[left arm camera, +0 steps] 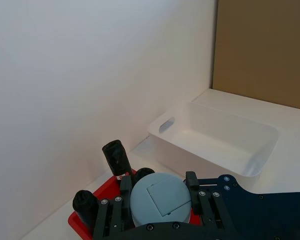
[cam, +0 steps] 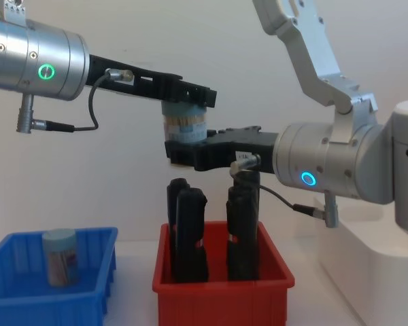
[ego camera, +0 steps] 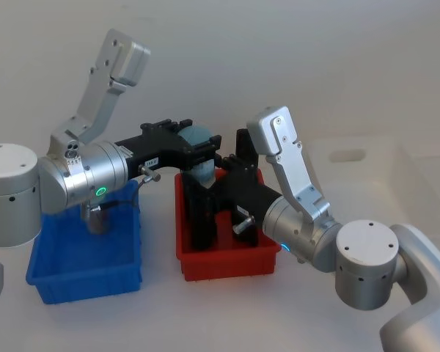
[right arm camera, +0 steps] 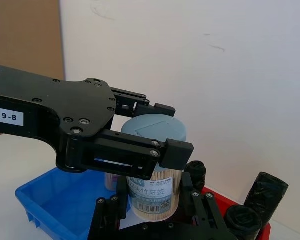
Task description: Pick the cotton swabs from the blue box and place them into the white box.
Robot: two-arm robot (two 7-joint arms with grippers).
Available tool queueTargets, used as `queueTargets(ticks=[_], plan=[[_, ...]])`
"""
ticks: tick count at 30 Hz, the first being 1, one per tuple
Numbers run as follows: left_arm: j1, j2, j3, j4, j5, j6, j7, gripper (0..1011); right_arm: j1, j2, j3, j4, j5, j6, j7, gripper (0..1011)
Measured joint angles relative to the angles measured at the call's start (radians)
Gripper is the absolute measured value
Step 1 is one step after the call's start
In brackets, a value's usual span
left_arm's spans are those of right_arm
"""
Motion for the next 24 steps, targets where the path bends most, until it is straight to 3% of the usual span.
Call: queueTargets(ticks=[5,9,15,24], plan=[[0.000,0.000,0.001,0.001,0.001,0.002,0.000,704,0.001,-0.001,-0.004,-0.005,0.001,-0.007,0.001,617],[0.000,0.000,0.001,0.001,0.001,0.002,0.000,863,0.001,-0.001,-0.004,-0.006,0.001,-0.010,0.001,617],[0.000,0.000,0.001,0.001,0.001,0.002,0.000,1000,0.000,-0.002,-0.006,-0.009,0.000,-0.011,-0.001,617],[0.000,0.000,0.001,0.000,0.001,0.001,0.000,1004,-0.003,0.000,-0.007,-0.017,-0.001,-0.010,-0.008,617]])
